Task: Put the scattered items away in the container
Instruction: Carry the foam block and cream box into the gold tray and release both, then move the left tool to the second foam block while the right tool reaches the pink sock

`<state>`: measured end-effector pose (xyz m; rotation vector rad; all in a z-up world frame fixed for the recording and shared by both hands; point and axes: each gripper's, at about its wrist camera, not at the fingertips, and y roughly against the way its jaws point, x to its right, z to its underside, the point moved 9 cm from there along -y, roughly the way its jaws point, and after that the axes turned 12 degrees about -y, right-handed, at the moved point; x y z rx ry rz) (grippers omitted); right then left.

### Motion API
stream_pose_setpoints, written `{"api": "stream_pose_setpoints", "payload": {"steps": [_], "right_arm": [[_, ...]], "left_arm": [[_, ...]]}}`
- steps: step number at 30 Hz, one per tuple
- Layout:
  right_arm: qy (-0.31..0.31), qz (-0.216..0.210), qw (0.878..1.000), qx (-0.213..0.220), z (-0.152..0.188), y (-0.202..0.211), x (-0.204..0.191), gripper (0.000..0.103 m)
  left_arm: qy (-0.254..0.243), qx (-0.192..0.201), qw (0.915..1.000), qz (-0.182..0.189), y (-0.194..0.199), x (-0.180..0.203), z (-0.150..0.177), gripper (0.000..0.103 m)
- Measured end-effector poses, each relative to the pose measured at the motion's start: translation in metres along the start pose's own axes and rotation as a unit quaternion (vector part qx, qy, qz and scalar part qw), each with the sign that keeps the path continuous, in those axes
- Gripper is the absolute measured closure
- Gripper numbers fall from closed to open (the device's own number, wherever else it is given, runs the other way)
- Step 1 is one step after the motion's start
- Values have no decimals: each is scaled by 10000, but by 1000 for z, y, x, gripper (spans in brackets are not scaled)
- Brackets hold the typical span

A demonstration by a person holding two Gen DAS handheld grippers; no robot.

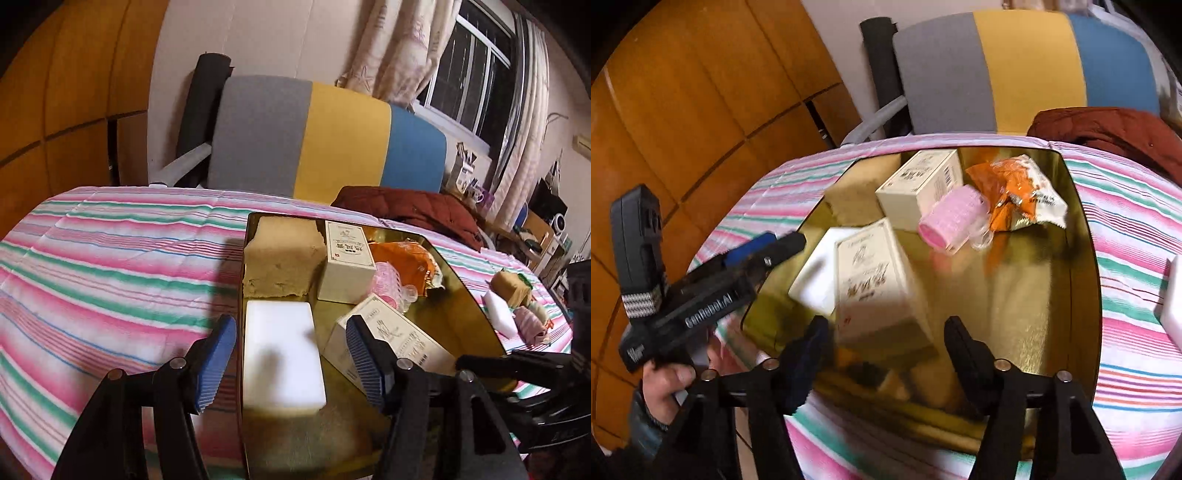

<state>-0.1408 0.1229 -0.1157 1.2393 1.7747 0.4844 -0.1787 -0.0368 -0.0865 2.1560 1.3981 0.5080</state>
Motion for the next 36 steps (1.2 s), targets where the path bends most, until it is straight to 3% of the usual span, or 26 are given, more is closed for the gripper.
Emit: {"api": "stream_pose_setpoints", "payload": {"steps": [2, 7, 14, 19, 27, 29, 36], "right_arm": [[125, 11, 9999, -91, 4, -6, -3, 52], [181, -222, 9991, -299, 7, -24, -18, 63], [76, -502, 9975, -488, 3, -51, -32, 63], [74, -777, 9961, -412, 7, -42, -31, 62], [148, -865, 9951, 450, 0, 28, -10, 59], [122, -748, 9945, 717, -3, 48, 2, 49], [-410, 117, 9888, 1432, -1, 114, 97, 38]], "left_arm": [[-12, 20, 10000, -4, 5, 2, 4, 40], [-24, 49, 10000, 38, 15, 6, 10, 40], [115, 72, 9999, 8, 22, 1, 16, 40], [26, 144, 9999, 68, 27, 10, 15, 40], [-256, 212, 9986, 412, 33, 53, 7, 40], [-353, 238, 9974, 575, 34, 70, 2, 40], [-849, 182, 9896, 1142, 33, 142, -6, 40]]}}
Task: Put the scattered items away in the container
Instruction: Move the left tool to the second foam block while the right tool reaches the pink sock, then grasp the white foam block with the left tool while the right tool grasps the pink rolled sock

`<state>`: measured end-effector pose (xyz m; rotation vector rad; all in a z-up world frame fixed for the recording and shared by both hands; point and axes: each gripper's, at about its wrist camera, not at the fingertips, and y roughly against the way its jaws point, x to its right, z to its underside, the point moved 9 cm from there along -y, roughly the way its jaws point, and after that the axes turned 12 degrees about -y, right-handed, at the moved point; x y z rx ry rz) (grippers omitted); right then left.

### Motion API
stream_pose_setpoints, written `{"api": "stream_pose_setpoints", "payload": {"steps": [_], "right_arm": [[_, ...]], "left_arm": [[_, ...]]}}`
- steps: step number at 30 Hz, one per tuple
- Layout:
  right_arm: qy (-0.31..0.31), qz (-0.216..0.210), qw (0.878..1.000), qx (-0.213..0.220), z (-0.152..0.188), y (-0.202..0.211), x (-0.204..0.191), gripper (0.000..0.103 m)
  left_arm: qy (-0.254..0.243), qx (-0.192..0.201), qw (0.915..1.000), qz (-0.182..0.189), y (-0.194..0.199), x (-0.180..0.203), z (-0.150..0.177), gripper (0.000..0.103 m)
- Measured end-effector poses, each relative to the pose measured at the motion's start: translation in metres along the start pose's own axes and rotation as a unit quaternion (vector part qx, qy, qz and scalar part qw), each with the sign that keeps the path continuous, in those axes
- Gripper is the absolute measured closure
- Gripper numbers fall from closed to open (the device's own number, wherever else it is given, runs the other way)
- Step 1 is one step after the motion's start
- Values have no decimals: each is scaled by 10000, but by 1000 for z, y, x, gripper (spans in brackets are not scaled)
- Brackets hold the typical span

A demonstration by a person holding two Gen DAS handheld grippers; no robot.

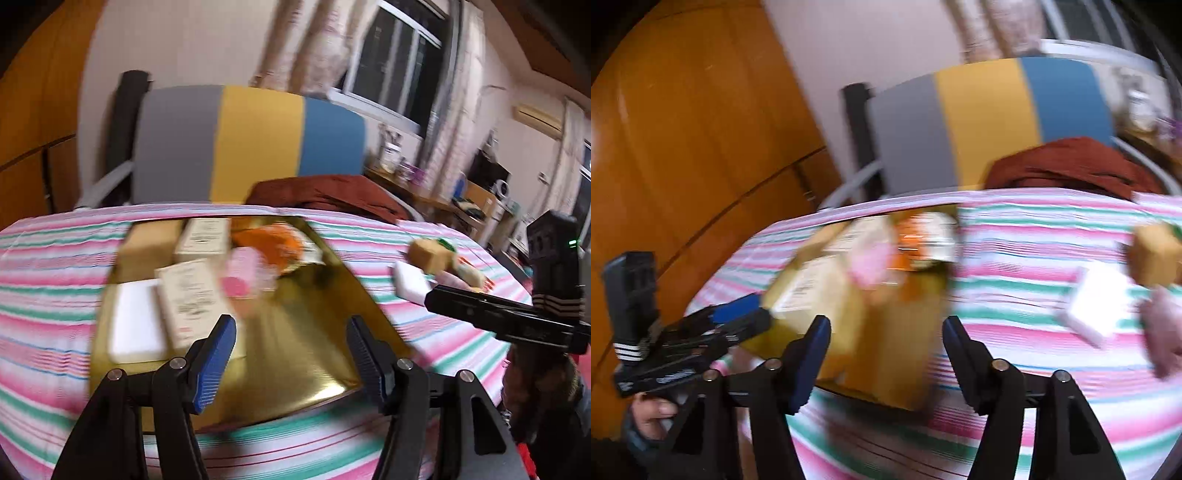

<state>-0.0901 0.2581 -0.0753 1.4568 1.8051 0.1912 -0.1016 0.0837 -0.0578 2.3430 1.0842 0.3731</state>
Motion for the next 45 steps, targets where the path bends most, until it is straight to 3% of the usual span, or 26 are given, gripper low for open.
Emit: {"api": "stream_pose_setpoints", "payload": {"steps": [8, 15, 20, 31, 39, 45], "right_arm": [[-878, 918, 9910, 415, 0, 60, 129, 38], [-1574, 1229, 9767, 784, -4, 103, 207, 38], [-1762, 1111, 9741, 880, -7, 103, 223, 38], [-2093, 825, 9686, 1062, -7, 101, 252, 38], [-2127, 613, 9686, 1132, -3, 98, 261, 36], [-2014, 517, 9709, 1189, -2, 96, 259, 32]], "left_arm": [[-705, -155, 9946, 745, -30, 99, -19, 39], [-1088, -576, 9870, 1033, -71, 164, -22, 39], [-1280, -739, 9845, 939, -99, 189, -33, 39], [-1370, -1201, 9814, 598, -174, 204, -46, 38], [-1425, -1174, 9819, 427, -203, 202, -52, 29], [-1304, -1294, 9822, 402, -225, 197, -51, 29]]}}
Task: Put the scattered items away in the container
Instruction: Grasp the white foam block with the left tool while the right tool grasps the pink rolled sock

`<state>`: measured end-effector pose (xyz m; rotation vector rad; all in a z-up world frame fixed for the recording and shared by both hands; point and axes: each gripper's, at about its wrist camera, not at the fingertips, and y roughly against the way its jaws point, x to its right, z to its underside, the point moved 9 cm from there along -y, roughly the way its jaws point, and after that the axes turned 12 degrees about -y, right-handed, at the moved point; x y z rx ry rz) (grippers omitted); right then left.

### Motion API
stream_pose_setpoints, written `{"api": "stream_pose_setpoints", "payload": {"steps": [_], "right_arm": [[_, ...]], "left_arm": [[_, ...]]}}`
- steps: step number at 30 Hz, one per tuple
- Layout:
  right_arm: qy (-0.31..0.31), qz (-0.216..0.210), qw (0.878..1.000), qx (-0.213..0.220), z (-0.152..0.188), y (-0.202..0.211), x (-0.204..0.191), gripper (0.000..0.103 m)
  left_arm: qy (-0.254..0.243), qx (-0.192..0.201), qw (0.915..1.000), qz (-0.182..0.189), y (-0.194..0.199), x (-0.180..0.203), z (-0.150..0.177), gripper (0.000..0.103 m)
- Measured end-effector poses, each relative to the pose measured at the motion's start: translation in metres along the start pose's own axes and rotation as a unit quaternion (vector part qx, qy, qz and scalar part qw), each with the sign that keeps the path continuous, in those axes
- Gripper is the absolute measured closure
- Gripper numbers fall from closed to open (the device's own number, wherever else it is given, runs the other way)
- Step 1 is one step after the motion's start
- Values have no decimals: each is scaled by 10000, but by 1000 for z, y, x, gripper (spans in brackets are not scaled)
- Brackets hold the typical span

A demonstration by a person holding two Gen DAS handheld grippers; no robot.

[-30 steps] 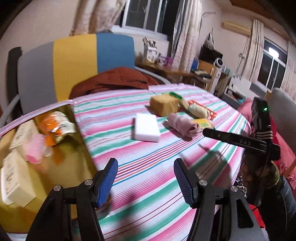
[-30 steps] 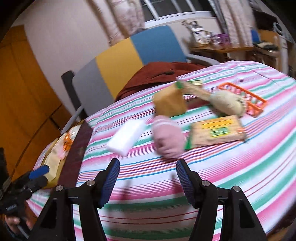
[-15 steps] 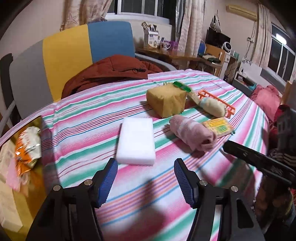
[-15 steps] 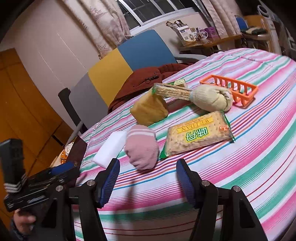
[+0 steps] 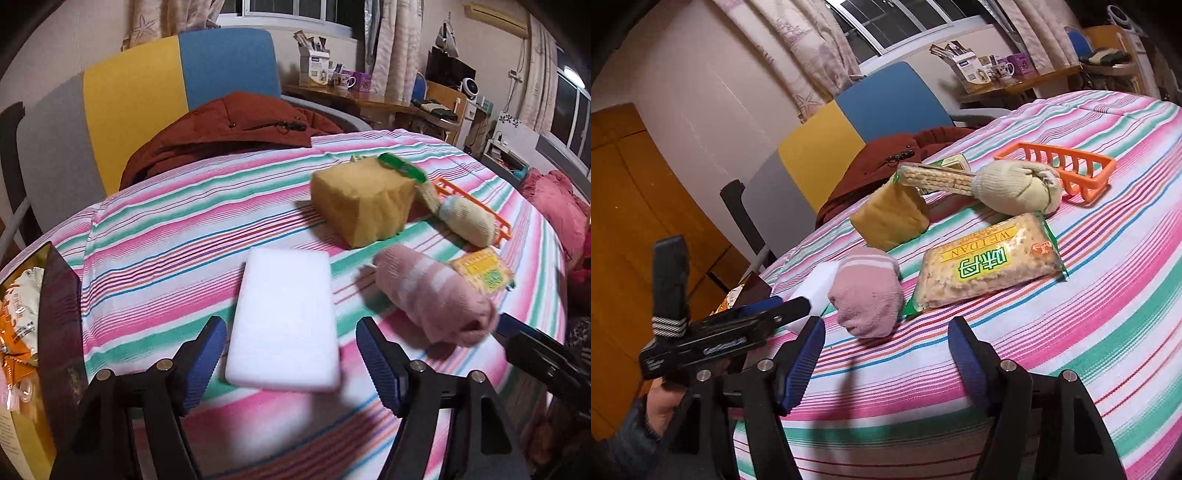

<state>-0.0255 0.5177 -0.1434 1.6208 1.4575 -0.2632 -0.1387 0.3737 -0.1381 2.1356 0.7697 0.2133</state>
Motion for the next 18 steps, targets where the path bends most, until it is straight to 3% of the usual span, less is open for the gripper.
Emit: {"api": "stream_pose_setpoints", "payload": {"steps": [3, 8, 18], "right_arm": [[39, -20, 10000, -1, 1, 0, -1, 31], [106, 6, 9999, 25, 2, 0, -2, 31], [205, 43, 9998, -40, -1, -2, -9, 37]], "left_arm": [[113, -59, 9999, 111, -9, 0, -1, 30], [328, -85, 9992, 200, -14, -4, 1, 42], [262, -73, 9992, 284, 5, 4, 21, 43]]}}
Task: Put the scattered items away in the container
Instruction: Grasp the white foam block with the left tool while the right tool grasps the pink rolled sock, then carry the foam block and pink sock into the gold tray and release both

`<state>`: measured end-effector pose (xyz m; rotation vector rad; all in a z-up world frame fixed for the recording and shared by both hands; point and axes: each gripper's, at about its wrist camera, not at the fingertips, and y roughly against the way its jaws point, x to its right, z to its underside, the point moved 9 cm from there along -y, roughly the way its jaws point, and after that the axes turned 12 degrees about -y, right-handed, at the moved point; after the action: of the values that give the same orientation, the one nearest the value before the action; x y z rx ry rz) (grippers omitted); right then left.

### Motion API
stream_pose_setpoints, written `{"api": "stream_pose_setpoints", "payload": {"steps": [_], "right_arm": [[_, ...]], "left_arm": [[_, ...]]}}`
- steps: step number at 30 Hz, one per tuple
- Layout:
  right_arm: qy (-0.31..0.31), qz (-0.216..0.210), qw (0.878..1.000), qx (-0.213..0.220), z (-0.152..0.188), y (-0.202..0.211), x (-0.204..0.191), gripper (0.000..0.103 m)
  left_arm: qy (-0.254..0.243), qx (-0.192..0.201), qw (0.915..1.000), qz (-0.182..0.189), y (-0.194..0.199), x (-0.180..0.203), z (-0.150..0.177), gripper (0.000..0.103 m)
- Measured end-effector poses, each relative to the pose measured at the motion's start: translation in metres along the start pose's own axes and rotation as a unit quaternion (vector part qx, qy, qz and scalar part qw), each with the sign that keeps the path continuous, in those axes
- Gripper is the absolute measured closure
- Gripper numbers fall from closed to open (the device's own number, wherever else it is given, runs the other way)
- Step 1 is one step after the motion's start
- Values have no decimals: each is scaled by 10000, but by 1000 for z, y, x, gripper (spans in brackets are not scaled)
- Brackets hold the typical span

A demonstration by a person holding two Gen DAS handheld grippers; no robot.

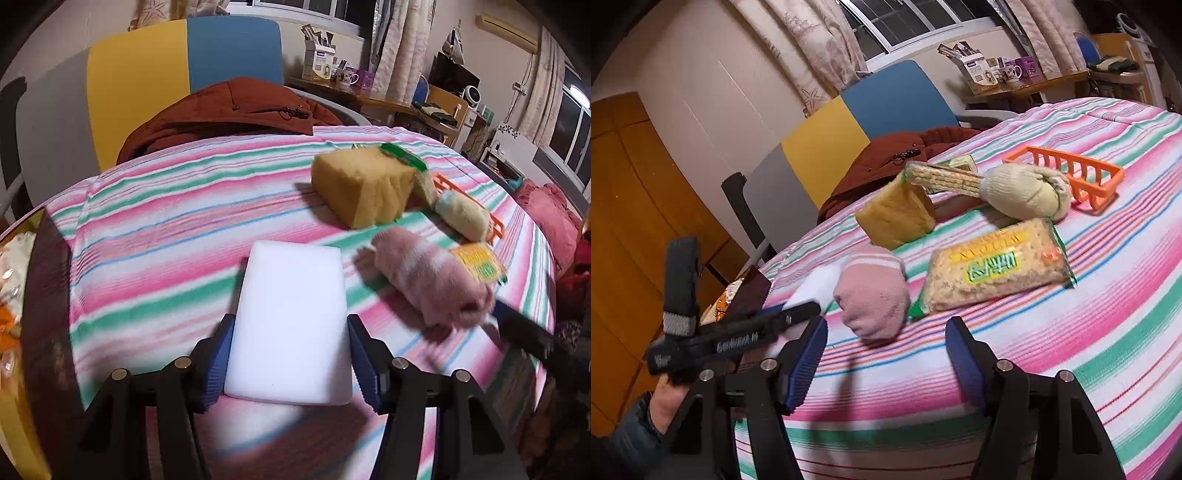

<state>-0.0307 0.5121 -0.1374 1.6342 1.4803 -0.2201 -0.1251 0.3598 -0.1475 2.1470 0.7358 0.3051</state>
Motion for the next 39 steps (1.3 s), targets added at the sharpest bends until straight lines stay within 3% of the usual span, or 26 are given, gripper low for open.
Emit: {"api": "stream_pose_setpoints", "payload": {"steps": [6, 12, 17, 26, 32, 39], "right_arm": [[539, 15, 9985, -9, -13, -13, -32, 37], [815, 405, 9956, -241, -23, -47, -37, 37], [868, 545, 9936, -477, -20, -63, -33, 54], [685, 697, 9933, -624, -17, -70, -21, 54], [862, 919, 9904, -566, -15, -69, -22, 67], [891, 969, 9901, -479, 1, -49, -27, 72]], "left_arm": [[-109, 10, 9999, -107, 21, 9, 26, 43], [-79, 119, 9999, -89, 21, 8, 28, 43], [-13, 139, 9999, 27, 17, 8, 27, 42], [-36, 176, 9998, -21, 14, 8, 26, 41], [32, 258, 9997, 6, 17, 7, 26, 44], [-134, 508, 9986, 68, 38, 21, 29, 44]]}}
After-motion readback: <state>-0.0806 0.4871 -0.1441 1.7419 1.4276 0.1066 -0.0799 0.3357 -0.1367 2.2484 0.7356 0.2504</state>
